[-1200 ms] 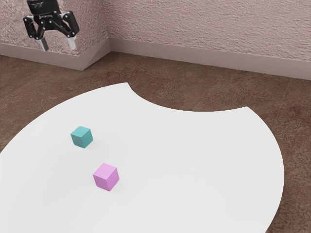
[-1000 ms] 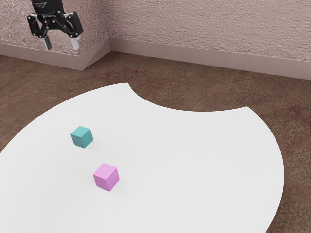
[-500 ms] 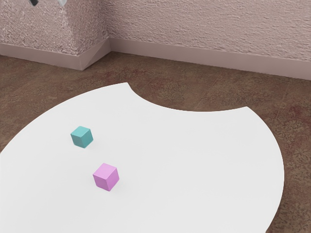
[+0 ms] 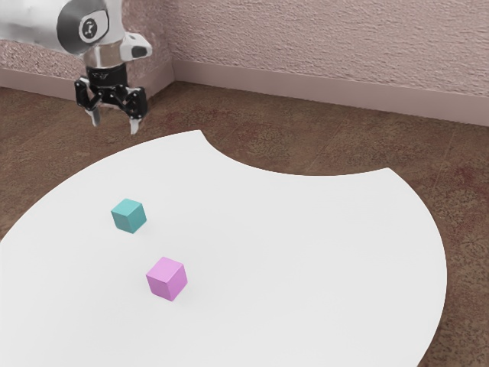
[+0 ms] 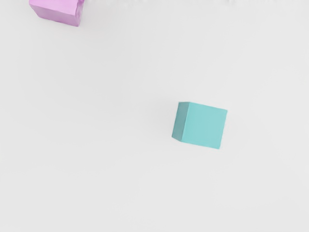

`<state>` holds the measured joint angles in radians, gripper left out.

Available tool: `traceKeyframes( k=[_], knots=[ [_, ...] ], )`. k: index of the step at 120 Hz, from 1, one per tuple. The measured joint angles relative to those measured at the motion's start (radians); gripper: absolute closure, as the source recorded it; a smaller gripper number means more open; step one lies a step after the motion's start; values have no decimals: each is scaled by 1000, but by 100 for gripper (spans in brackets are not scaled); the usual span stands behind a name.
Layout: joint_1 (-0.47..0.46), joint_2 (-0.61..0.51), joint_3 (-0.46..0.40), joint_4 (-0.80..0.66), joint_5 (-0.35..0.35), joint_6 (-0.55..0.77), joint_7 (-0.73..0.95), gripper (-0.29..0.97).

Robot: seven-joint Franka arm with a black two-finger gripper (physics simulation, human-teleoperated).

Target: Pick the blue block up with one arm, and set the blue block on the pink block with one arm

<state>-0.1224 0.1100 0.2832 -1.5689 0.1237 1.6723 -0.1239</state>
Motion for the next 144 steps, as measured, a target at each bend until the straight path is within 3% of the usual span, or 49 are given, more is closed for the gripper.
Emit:
traceKeyframes(
  k=[9,21,46,66,85,144],
  knots=[
    [49,15,70,-118,-31,104,12,2],
    [98,96,96,-210,-51,251,36,2],
    [153,249,88,-216,-64,546,193,2],
    [311,393,-52,-77,-164,662,381,2],
    [347,408,-98,-36,-221,611,535,2],
    [354,493,-103,28,-281,467,811,2]
  ],
)
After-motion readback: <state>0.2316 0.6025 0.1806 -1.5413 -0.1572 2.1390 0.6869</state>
